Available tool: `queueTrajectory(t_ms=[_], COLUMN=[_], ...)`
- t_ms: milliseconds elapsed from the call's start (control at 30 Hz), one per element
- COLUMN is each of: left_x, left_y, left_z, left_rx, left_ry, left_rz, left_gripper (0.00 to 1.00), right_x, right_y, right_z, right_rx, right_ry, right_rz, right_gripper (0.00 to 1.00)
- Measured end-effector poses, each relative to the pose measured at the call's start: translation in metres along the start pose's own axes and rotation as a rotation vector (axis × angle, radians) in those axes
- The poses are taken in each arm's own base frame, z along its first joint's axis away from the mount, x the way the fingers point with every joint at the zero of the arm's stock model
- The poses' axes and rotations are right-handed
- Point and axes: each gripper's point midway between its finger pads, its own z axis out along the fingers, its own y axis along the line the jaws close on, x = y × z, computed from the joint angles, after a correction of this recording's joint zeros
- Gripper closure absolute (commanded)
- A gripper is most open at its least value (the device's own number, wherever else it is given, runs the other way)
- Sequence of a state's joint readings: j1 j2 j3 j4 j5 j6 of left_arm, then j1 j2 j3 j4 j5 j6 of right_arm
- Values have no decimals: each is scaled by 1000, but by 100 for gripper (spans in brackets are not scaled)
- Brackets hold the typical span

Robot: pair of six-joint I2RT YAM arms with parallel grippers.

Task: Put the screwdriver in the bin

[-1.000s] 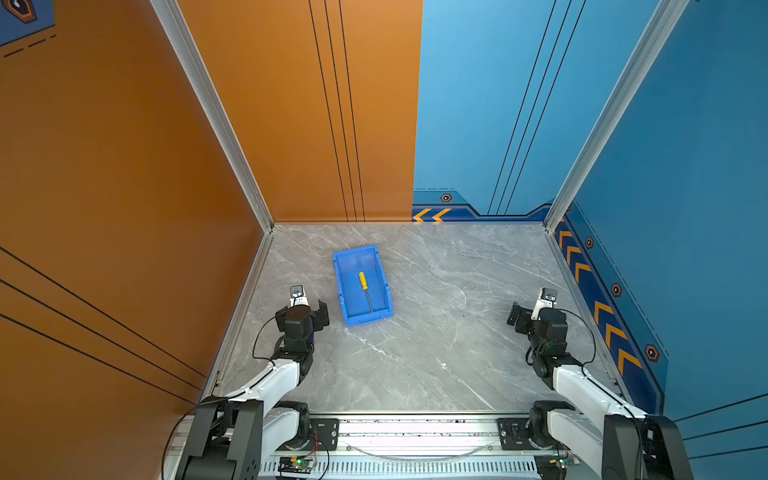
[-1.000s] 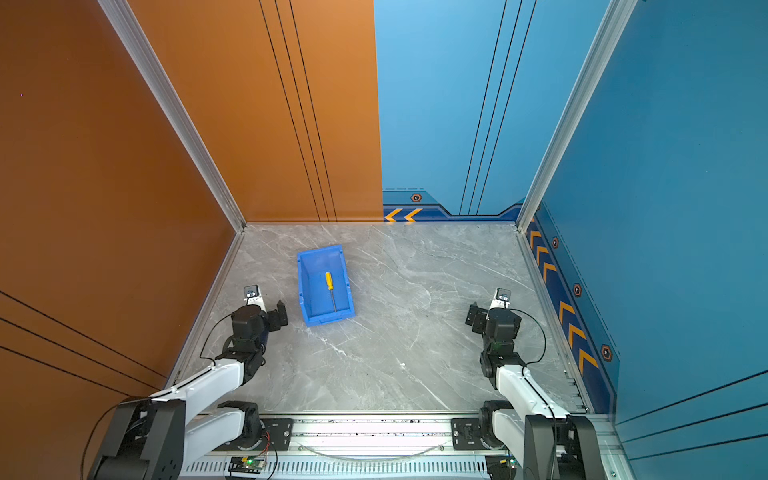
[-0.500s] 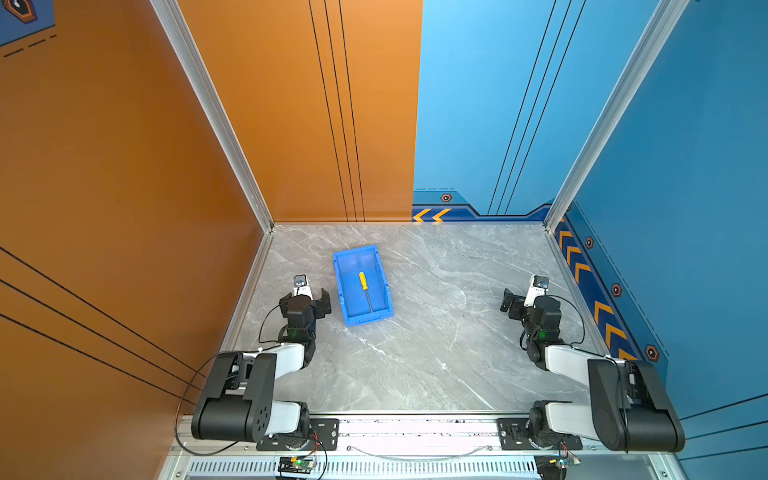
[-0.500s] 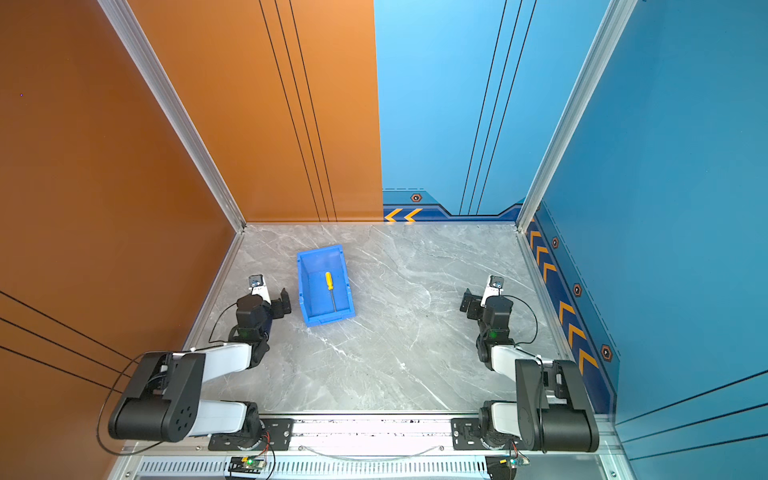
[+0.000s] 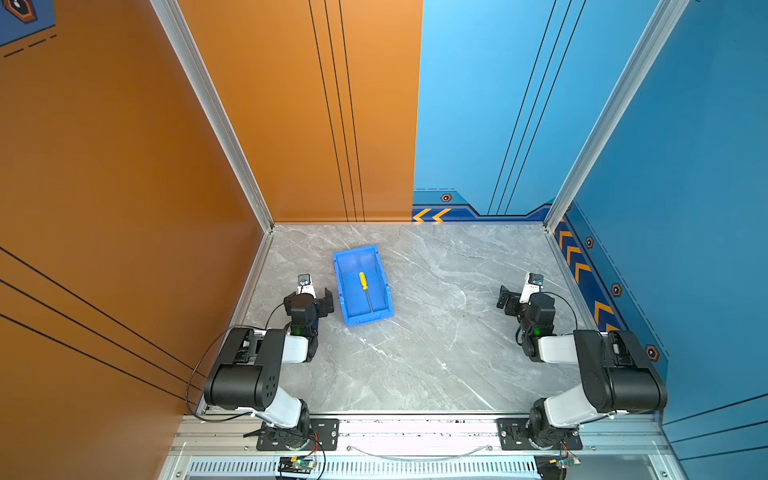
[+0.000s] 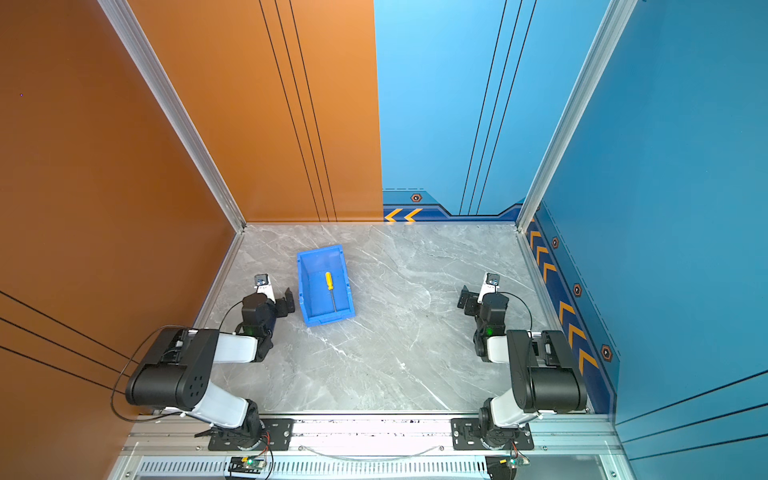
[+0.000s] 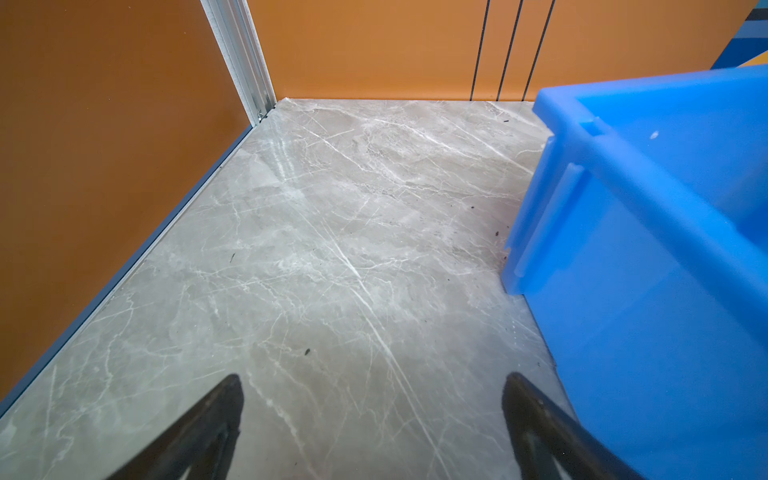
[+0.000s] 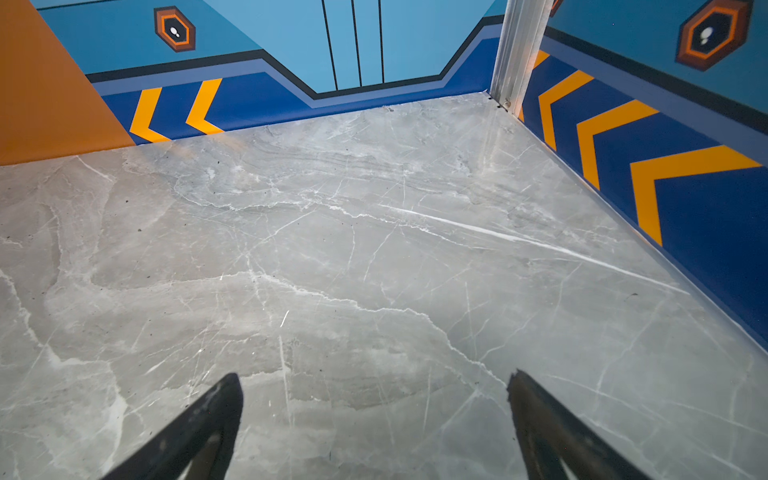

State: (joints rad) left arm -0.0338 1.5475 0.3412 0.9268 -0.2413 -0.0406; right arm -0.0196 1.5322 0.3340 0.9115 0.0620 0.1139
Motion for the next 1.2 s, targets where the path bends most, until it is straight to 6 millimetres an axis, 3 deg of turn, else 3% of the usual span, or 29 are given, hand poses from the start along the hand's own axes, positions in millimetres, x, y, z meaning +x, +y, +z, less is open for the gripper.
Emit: queueTrajectory(t_ms=[300,1200], left_x=[-1,-9], left_y=[0,-11], left_z=[0,3], left_rx=[0,49], left_ry=[-6,-20], left_rz=[-1,35], left_gripper=[2,2], right_x=[-7,-8], right_y=[13,10], right_z=[2,2], right_rx=[-5,21], right_ry=[-19,-22], right_rz=[-44,-56], right_gripper=[0,0])
